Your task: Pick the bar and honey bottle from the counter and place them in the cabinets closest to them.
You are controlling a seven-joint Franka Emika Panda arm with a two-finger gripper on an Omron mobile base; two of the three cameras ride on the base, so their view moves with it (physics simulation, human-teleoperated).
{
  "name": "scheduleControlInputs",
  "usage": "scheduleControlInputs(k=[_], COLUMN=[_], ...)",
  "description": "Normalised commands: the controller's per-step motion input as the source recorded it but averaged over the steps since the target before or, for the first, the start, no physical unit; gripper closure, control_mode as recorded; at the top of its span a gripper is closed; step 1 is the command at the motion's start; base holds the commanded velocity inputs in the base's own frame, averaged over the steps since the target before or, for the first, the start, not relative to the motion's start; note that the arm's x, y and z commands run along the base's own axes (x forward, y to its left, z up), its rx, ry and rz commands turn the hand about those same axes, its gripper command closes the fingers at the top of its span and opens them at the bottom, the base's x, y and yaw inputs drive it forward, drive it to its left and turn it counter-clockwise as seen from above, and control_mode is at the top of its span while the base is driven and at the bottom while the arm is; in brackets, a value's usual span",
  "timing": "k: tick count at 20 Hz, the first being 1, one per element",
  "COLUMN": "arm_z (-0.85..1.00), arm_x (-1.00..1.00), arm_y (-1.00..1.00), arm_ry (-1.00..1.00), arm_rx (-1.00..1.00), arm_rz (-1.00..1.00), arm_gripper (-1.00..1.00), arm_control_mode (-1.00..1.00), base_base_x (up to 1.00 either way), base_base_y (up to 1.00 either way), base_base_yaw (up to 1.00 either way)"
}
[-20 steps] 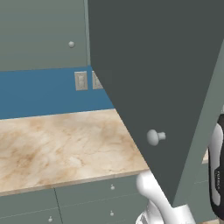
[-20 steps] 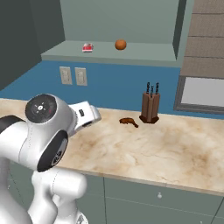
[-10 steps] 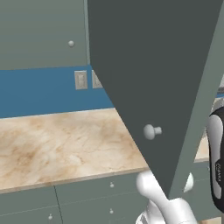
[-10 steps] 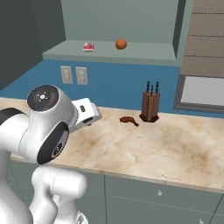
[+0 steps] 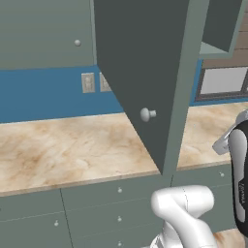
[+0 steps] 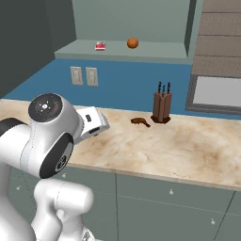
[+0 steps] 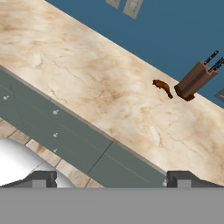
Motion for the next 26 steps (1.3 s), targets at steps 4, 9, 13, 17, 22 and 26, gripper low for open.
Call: scheduleControlInputs(k=[4,9,13,17,22,26], arm_z=[0.00,0.00,0.00,0.00,0.00,0.00], arm_x=[0.00,0.00,0.00,0.00,0.00,0.00], arm_y=[0.00,0.00,0.00,0.00,0.00,0.00], arm_ry=[0.00,0.00,0.00,0.00,0.00,0.00], arm_rx=[0.00,0.00,0.00,0.00,0.00,0.00], arm_rz=[0.00,0.00,0.00,0.00,0.00,0.00], arm_gripper=[-1.00,-1.00,-1.00,-1.00,-1.00,-1.00], arm_control_mode=[1.00,1.00,1.00,1.00,1.00,1.00], base_base_x=[-0.33,-0.02,0.00,-0.03,-0.01,0.00], base_base_y=[-0.05,0.00,0.00,-0.04,-0.34,-0.49], base_base_yaw=[0.01,0.00,0.00,0.00,0.00,0.00])
